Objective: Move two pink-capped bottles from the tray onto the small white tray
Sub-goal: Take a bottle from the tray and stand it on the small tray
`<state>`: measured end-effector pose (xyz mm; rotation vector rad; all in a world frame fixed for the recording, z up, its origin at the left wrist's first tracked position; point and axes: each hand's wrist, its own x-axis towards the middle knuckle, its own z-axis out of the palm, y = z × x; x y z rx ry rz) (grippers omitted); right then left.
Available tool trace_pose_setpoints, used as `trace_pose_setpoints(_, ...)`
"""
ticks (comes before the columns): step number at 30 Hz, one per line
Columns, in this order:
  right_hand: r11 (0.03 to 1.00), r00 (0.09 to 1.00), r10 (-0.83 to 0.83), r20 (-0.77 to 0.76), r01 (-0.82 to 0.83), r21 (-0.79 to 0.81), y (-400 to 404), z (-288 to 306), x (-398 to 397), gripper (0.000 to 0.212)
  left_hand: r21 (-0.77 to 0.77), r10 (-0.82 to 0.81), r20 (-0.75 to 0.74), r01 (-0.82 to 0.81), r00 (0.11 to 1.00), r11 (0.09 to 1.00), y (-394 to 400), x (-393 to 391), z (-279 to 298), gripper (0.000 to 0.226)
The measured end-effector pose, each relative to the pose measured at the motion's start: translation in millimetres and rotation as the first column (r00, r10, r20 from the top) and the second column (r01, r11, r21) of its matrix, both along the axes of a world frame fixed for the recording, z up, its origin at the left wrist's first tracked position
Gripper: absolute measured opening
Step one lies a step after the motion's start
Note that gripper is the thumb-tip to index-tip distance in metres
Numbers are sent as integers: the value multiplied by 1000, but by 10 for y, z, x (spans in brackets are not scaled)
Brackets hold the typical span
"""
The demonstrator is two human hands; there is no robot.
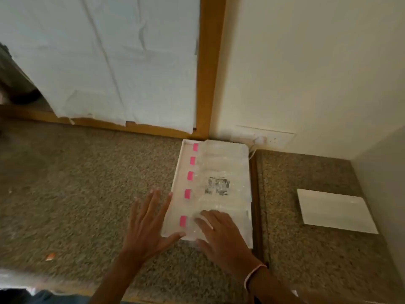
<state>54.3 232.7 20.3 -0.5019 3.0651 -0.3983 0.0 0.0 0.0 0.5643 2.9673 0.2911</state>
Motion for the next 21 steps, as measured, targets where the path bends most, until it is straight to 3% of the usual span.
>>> trace_pose_setpoints(8,989,989,-15,149,-8,150,-442,-25,-481,30,-25,-62,78,64,995,998,-291,92,-367,116)
trace_pose_setpoints(13,961,986,-153,62,163,-223,-299,441,-383,27,-12,-36,105,38,994,999,-328,91,-448,118)
trace_pose_setpoints(18,779,940,-315,129,334,-530,10,872,-207,37,8,-37,94,36,995,999,-338,96,-461,119)
trace_pose_setpoints(21,721,930,-335,148,355,-596,57,918,-161,35,-12,-34,96,35,995,999,-338,105,-458,119)
